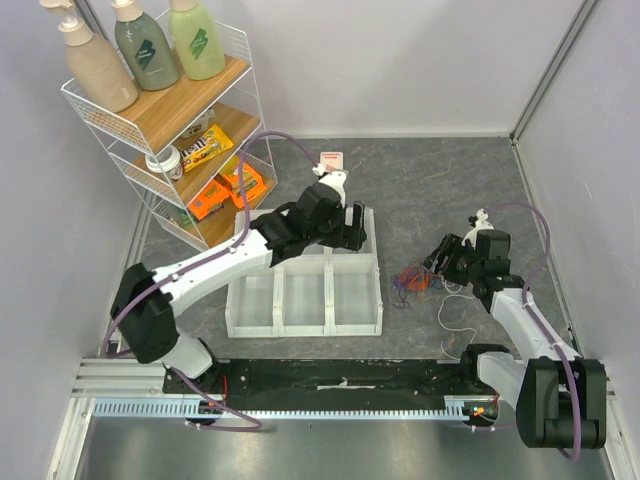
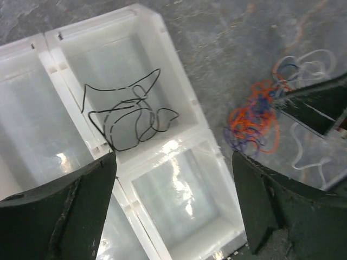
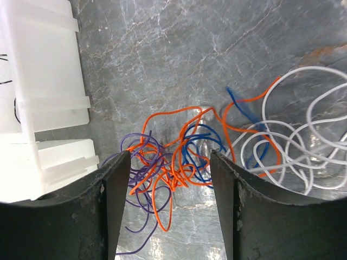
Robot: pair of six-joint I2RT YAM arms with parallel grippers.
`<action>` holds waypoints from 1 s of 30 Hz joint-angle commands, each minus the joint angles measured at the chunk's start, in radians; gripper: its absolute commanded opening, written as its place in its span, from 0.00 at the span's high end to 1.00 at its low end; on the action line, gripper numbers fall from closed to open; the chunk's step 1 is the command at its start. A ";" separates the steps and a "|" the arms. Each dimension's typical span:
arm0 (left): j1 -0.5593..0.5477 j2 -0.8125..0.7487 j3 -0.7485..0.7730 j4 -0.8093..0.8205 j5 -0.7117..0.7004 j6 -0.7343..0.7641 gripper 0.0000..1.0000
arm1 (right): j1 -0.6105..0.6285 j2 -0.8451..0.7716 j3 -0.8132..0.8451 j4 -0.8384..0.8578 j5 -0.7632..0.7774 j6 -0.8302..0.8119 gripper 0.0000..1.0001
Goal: Untangle the cables
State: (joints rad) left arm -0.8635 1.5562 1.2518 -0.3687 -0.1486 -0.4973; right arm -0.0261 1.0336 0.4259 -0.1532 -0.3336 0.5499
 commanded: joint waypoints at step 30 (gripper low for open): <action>0.158 0.086 -0.002 0.099 0.013 -0.023 0.70 | 0.020 -0.089 0.089 -0.115 0.013 -0.070 0.31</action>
State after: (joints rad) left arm -0.7113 1.5414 1.1740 -0.3260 -0.2386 -0.5072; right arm -0.0074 0.9688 0.4671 -0.2577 -0.3130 0.4950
